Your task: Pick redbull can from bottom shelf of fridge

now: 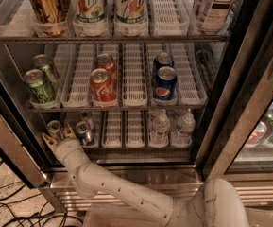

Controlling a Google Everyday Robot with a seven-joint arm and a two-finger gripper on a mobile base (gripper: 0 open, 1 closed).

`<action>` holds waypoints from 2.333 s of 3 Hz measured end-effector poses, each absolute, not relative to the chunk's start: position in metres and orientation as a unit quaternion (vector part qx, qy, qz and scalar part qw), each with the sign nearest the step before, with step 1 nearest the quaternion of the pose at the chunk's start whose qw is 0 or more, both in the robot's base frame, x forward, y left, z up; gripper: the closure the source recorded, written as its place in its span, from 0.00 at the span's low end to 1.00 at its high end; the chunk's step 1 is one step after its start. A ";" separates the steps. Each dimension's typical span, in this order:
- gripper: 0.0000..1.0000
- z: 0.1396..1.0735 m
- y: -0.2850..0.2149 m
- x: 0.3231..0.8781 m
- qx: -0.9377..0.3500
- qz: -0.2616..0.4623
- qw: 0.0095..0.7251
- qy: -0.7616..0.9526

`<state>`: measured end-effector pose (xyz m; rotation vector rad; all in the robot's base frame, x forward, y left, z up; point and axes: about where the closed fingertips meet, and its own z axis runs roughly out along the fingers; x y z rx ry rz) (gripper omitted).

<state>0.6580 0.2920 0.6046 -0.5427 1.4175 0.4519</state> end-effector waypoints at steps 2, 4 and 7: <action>0.74 0.608 0.296 0.668 -0.237 0.205 0.706 0.635; 1.00 0.620 0.293 0.659 -0.238 0.207 0.719 0.619; 1.00 0.682 0.277 0.616 -0.272 0.226 0.770 0.530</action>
Offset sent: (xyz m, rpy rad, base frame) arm 0.0086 0.0039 0.0026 0.0123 -0.0031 -0.0054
